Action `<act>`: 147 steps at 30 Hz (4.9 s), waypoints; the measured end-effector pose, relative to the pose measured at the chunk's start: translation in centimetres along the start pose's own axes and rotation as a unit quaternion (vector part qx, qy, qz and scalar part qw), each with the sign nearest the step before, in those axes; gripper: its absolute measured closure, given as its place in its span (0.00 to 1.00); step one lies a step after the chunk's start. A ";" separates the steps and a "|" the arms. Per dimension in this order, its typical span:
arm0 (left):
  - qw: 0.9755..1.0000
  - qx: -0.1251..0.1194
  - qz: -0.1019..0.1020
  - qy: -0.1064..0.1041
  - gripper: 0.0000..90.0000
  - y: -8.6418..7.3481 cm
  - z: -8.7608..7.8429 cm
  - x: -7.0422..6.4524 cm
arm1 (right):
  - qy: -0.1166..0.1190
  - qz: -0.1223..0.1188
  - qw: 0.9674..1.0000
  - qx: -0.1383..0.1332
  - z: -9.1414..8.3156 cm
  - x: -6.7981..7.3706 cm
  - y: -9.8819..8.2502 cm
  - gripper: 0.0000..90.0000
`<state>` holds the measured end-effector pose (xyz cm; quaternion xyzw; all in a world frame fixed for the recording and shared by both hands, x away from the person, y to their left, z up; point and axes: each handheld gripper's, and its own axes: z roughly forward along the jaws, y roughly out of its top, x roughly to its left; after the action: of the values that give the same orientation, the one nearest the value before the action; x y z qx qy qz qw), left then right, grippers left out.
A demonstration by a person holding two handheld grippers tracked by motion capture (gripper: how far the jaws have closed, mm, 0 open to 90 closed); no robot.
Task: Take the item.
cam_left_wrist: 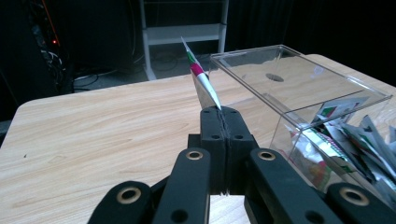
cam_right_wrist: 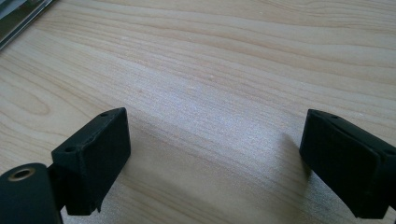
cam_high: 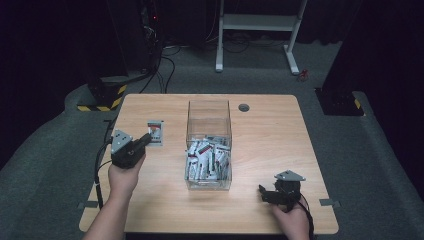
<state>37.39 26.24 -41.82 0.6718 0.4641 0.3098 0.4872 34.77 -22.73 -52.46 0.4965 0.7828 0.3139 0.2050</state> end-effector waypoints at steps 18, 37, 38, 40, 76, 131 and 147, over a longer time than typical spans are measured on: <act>0.999 0.048 -0.023 0.013 0.99 -2.0 3.1 1.4 | 0.000 0.000 1.000 0.000 0.0 0.0 0.0 0.09; 0.997 0.076 -0.027 0.013 0.99 -3.1 4.9 1.3 | 0.000 -0.001 1.000 0.000 0.0 0.0 0.0 0.09; 0.997 0.077 -0.027 0.013 0.99 -3.1 4.9 1.3 | 0.000 -0.001 1.000 0.000 0.0 0.0 0.0 0.09; 0.996 0.085 -0.032 0.009 0.99 -3.2 5.2 1.4 | 0.000 0.000 1.000 0.000 0.0 0.0 0.0 0.09; 0.988 0.142 -0.039 0.043 0.77 -5.8 7.3 1.9 | 0.001 0.000 1.000 0.000 0.0 0.0 0.0 0.09; 0.988 0.146 -0.026 -0.033 0.22 -6.2 1.9 0.0 | 0.001 0.000 1.000 0.000 0.0 0.0 0.0 0.10; 0.978 0.201 0.010 -0.062 0.23 -11.8 -1.0 -2.3 | 0.001 0.000 1.000 0.000 -0.1 0.1 -0.1 0.10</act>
<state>31.85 25.57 -52.57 0.7784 0.4789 0.1733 0.3670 34.67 -22.72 -52.46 0.4966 0.7829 0.3143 0.2040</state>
